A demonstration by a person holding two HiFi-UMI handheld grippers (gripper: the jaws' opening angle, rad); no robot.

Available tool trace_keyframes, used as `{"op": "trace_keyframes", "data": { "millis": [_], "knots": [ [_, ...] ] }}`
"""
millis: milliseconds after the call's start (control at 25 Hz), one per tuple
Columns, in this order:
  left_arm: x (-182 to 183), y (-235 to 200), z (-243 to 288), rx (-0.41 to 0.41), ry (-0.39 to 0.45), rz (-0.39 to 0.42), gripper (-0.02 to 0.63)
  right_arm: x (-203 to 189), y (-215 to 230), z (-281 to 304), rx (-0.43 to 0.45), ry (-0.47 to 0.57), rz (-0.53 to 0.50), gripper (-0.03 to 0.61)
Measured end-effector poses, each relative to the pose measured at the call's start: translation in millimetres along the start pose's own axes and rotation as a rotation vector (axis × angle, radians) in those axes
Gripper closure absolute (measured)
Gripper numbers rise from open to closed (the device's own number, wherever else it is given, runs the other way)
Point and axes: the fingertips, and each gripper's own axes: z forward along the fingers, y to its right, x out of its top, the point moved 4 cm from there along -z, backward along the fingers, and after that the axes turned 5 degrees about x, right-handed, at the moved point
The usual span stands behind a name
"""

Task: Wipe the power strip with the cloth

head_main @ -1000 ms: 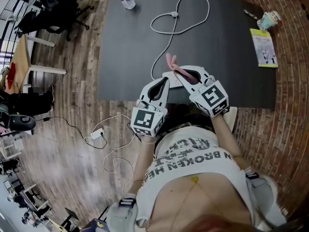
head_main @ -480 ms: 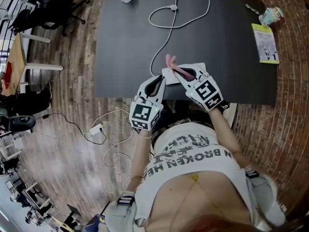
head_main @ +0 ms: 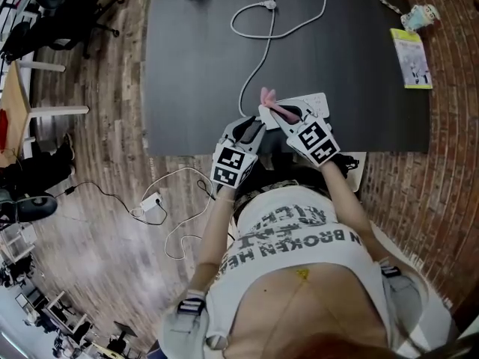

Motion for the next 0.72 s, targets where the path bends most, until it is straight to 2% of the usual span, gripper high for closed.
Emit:
{"op": "trace_keyframes", "data": {
  "millis": [240, 440, 560, 720],
  "knots": [
    [-32, -6, 28, -0.076, -0.14, 0.084, 0.447, -17, 6, 25, -0.01, -0.098, -0.007, 0.561],
    [-58, -3, 54, -0.108, -0.266, 0.188, 0.365, -31, 8, 44, 0.026, -0.173, -0.012, 0.561],
    [-68, -1, 67, -0.119, -0.332, 0.233, 0.342, -38, 8, 52, 0.055, -0.207, -0.014, 0.561],
    [-77, -2, 77, -0.128, -0.374, 0.241, 0.334, -45, 7, 64, 0.095, -0.253, -0.011, 0.561]
  ]
}}
